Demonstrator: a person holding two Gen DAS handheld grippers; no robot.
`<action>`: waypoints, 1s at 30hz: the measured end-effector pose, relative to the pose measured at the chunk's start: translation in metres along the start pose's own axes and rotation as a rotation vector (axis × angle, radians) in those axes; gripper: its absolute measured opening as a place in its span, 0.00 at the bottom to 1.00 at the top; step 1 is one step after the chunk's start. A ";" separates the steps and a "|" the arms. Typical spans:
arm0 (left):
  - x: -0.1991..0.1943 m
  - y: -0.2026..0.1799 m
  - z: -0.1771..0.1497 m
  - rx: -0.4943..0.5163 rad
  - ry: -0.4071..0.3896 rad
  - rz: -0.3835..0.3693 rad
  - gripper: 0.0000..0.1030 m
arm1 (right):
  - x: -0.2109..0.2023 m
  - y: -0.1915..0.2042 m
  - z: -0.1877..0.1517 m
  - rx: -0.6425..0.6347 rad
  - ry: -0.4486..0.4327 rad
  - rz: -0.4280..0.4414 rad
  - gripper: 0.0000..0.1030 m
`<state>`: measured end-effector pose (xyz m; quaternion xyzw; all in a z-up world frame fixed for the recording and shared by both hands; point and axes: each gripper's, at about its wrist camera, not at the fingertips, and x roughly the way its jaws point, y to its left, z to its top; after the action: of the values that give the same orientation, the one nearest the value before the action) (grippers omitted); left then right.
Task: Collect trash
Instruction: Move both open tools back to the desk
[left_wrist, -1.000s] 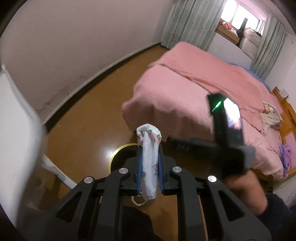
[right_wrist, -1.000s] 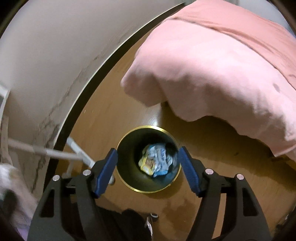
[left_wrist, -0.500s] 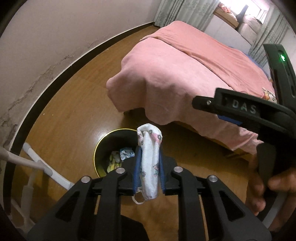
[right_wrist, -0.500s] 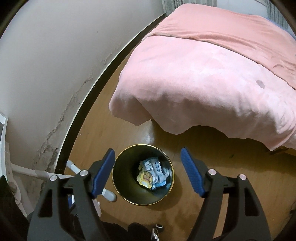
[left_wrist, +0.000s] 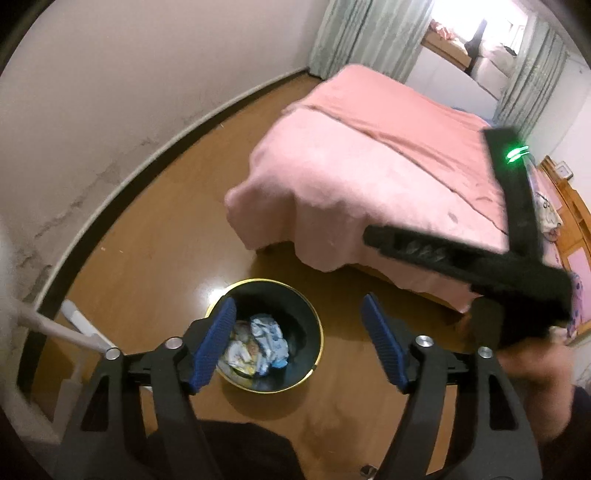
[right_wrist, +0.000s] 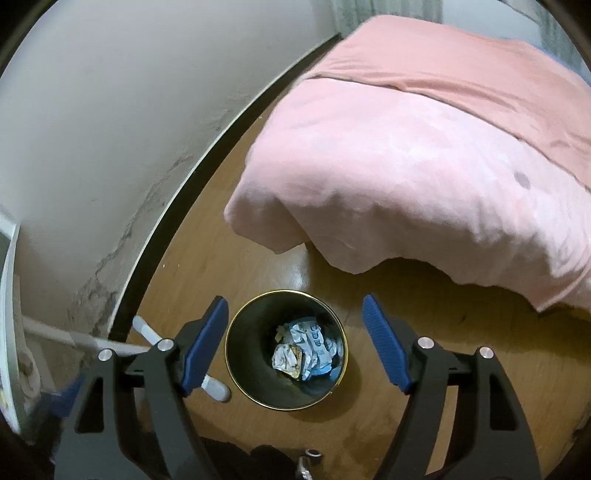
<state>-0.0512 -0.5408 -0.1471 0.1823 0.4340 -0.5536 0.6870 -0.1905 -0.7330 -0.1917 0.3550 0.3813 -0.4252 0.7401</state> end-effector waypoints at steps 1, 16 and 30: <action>-0.014 0.002 -0.001 -0.004 -0.019 0.012 0.82 | -0.002 0.005 -0.002 -0.025 -0.002 -0.001 0.72; -0.300 0.223 -0.129 -0.376 -0.273 0.536 0.92 | -0.134 0.213 -0.084 -0.561 -0.141 0.347 0.72; -0.411 0.335 -0.268 -0.729 -0.352 0.712 0.92 | -0.156 0.514 -0.238 -1.161 -0.028 0.605 0.59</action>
<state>0.1463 0.0097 -0.0450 -0.0275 0.3877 -0.1224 0.9132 0.1549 -0.2761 -0.0621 -0.0164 0.4227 0.0722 0.9032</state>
